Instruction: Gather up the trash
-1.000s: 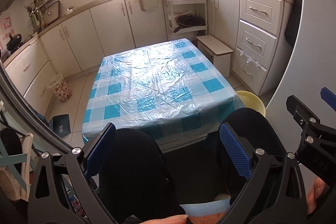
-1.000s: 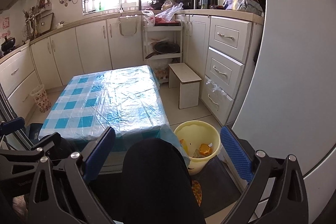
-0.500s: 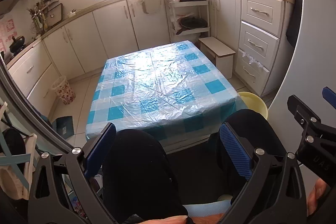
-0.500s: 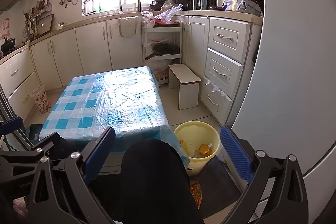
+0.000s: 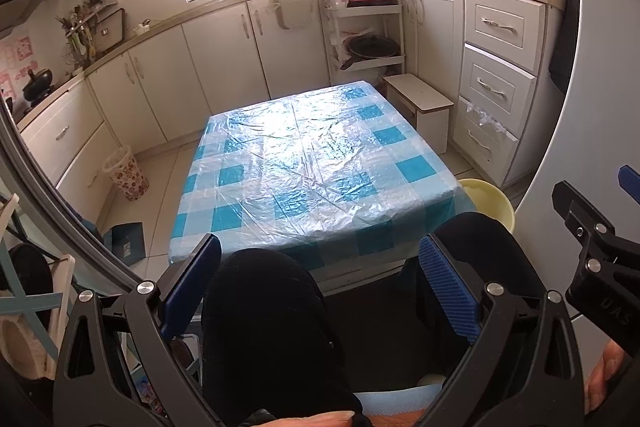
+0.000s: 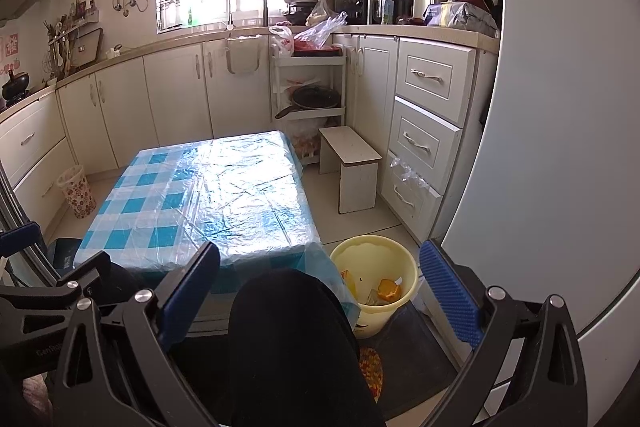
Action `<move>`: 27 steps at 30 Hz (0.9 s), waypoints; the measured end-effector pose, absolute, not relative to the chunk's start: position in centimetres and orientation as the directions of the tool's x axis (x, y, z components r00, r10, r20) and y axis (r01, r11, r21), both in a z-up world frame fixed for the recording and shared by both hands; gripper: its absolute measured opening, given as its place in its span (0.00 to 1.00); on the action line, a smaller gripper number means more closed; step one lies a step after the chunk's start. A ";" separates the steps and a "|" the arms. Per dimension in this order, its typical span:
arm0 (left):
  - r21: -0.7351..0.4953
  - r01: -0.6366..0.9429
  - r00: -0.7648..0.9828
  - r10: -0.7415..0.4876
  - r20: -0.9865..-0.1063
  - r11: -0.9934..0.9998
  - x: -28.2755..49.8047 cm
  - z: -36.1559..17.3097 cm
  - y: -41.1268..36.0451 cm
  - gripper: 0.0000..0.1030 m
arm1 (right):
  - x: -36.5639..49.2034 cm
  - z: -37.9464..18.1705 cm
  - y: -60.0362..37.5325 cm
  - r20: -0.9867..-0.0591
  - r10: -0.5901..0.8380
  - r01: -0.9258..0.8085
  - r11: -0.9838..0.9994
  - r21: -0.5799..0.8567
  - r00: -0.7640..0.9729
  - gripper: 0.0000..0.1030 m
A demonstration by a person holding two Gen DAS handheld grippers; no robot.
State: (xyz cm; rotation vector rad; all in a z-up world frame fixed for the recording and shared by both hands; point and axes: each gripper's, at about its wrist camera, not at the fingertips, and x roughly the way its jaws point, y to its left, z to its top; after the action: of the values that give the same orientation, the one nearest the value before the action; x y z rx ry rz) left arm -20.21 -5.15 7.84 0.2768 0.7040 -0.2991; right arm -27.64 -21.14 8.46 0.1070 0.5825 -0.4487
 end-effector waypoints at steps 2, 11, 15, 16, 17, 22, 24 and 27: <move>0.149 0.357 0.725 -0.173 -0.666 0.922 -20.2 7.8 -5.2 0.93 | -27.6 8.5 -21.2 -0.551 -0.380 0.438 0.898 -0.029 0.743 0.93; 0.153 0.354 0.731 -0.172 -0.661 0.923 -20.3 7.9 -5.1 0.93 | -27.6 8.7 -20.8 -0.543 -0.387 0.438 0.898 -0.039 0.745 0.93; 0.152 0.354 0.731 -0.172 -0.661 0.923 -20.3 7.9 -5.1 0.93 | -27.6 8.7 -20.8 -0.544 -0.386 0.437 0.898 -0.038 0.745 0.93; 0.151 0.355 0.730 -0.172 -0.661 0.923 -20.3 7.8 -5.1 0.93 | -27.6 8.7 -20.8 -0.544 -0.387 0.438 0.898 -0.038 0.745 0.93; 0.152 0.355 0.730 -0.172 -0.661 0.923 -20.3 7.8 -5.1 0.93 | -27.6 8.7 -20.8 -0.544 -0.387 0.438 0.898 -0.038 0.745 0.93; 0.151 0.354 0.730 -0.172 -0.661 0.923 -20.3 7.9 -5.1 0.93 | -27.6 8.6 -20.7 -0.545 -0.386 0.437 0.898 -0.039 0.745 0.93; 0.152 0.354 0.731 -0.172 -0.661 0.923 -20.3 7.9 -5.0 0.93 | -27.6 8.5 -20.6 -0.546 -0.384 0.435 0.899 -0.040 0.745 0.93; 0.152 0.354 0.731 -0.172 -0.661 0.923 -20.3 7.9 -5.0 0.93 | -27.6 8.3 -20.6 -0.547 -0.381 0.431 0.902 -0.041 0.746 0.93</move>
State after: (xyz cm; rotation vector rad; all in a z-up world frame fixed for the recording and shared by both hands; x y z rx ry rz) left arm -20.32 -5.01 7.86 0.2771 0.6943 -0.2938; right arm -27.56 -20.65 8.30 0.0898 0.5781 -0.4449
